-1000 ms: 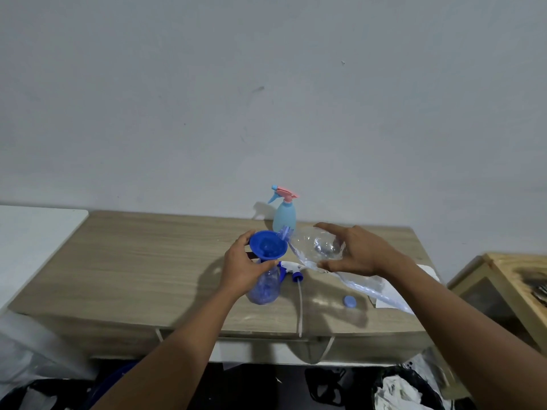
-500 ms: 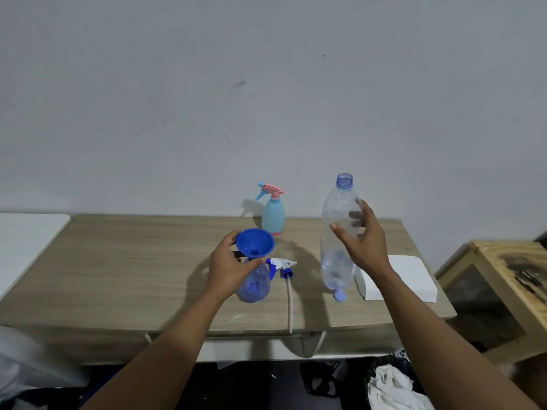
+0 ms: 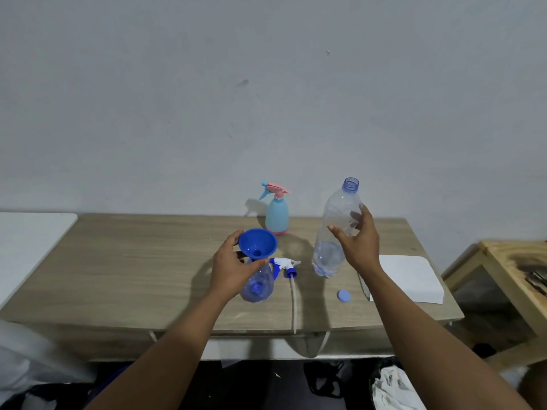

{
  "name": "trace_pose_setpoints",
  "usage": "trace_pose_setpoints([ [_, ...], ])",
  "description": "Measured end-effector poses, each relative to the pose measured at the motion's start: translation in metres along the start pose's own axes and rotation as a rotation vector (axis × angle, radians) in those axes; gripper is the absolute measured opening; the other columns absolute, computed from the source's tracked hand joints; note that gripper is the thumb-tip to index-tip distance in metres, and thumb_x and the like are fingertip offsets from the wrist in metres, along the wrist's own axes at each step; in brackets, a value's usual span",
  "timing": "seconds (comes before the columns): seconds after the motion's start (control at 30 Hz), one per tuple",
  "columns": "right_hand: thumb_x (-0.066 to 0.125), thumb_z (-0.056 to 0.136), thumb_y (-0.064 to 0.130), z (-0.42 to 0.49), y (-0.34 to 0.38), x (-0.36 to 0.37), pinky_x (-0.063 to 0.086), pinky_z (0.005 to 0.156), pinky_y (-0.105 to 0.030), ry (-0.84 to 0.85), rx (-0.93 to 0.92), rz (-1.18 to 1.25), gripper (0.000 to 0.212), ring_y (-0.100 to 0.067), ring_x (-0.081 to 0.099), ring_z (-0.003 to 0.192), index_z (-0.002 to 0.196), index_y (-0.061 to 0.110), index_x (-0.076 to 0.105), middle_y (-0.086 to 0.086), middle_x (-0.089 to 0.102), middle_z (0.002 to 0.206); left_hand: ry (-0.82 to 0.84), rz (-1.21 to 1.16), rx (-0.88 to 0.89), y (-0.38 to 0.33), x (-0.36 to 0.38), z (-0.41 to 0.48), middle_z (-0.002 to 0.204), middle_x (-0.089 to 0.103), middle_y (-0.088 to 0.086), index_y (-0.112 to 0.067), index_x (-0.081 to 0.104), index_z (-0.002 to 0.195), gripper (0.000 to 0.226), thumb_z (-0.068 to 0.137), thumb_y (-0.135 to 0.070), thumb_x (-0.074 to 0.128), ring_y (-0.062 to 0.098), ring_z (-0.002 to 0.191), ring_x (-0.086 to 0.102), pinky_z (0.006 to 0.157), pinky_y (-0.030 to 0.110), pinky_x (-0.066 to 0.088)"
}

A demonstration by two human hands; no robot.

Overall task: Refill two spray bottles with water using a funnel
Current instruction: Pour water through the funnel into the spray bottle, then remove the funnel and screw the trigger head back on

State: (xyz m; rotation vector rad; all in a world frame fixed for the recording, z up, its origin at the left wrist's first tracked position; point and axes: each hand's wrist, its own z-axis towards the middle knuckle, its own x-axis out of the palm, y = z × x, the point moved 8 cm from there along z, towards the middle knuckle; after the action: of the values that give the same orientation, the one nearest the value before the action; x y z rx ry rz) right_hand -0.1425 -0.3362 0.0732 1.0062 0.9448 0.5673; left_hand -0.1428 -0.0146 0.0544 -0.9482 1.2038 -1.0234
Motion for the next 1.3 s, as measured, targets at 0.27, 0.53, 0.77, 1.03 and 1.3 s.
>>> trace_pose_setpoints([
  [0.27, 0.082, 0.081, 0.027, -0.047, 0.021, -0.009, 0.049, 0.099, -0.041, -0.301, -0.072, 0.049, 0.071, -0.019, 0.050, 0.118, 0.139, 0.019, 0.042, 0.000, 0.047, 0.132, -0.011, -0.004, -0.020, 0.007, 0.001, 0.001, 0.114, 0.059, -0.014, -0.031, 0.053, 0.120, 0.073, 0.060, -0.019, 0.094, 0.017, 0.105, 0.063, 0.080, 0.020, 0.053],
  [0.53, 0.084, 0.073, 0.050, -0.081, 0.061, 0.111, 0.050, 0.094, -0.025, 0.435, -0.114, 0.072, 0.085, -0.004, 0.053, 0.118, 0.144, 0.028, 0.043, 0.015, 0.051, 0.136, -0.025, 0.002, -0.063, 0.017, 0.002, -0.003, 0.117, 0.059, -0.011, -0.028, 0.053, 0.128, 0.077, 0.062, -0.019, 0.092, 0.012, 0.094, 0.065, 0.074, 0.018, 0.052],
  [0.77, 0.090, 0.066, 0.034, -0.082, 0.065, 0.146, 0.050, 0.105, -0.040, 0.589, -0.115, 0.023, 0.106, -0.014, 0.050, 0.127, 0.153, 0.026, 0.030, 0.005, 0.048, 0.140, -0.001, -0.020, -0.070, 0.032, 0.003, -0.004, 0.126, 0.060, -0.005, -0.034, 0.047, 0.136, 0.079, 0.072, -0.001, 0.079, 0.017, 0.095, 0.069, 0.079, 0.031, 0.059],
  [1.03, 0.086, 0.058, 0.042, -0.082, 0.065, 0.148, 0.052, 0.102, -0.036, 0.580, -0.131, 0.021, 0.110, -0.014, 0.054, 0.125, 0.152, 0.027, 0.030, 0.006, 0.049, 0.137, 0.022, 0.027, -0.207, 0.062, 0.012, -0.004, 0.122, 0.059, -0.004, -0.030, 0.010, 0.154, 0.111, 0.073, -0.013, 0.084, 0.010, 0.109, 0.061, 0.091, 0.031, 0.053],
  [1.3, 0.094, 0.063, 0.037, -0.076, 0.067, 0.140, 0.053, 0.098, -0.030, 0.468, -0.089, 0.099, 0.109, -0.013, 0.057, 0.120, 0.151, 0.030, 0.030, 0.010, 0.051, 0.132, 0.039, 0.147, -0.206, 0.067, 0.017, 0.004, 0.090, 0.072, -0.009, -0.021, 0.067, 0.103, 0.036, 0.071, -0.016, 0.082, 0.006, 0.085, 0.068, 0.075, 0.028, 0.057],
])
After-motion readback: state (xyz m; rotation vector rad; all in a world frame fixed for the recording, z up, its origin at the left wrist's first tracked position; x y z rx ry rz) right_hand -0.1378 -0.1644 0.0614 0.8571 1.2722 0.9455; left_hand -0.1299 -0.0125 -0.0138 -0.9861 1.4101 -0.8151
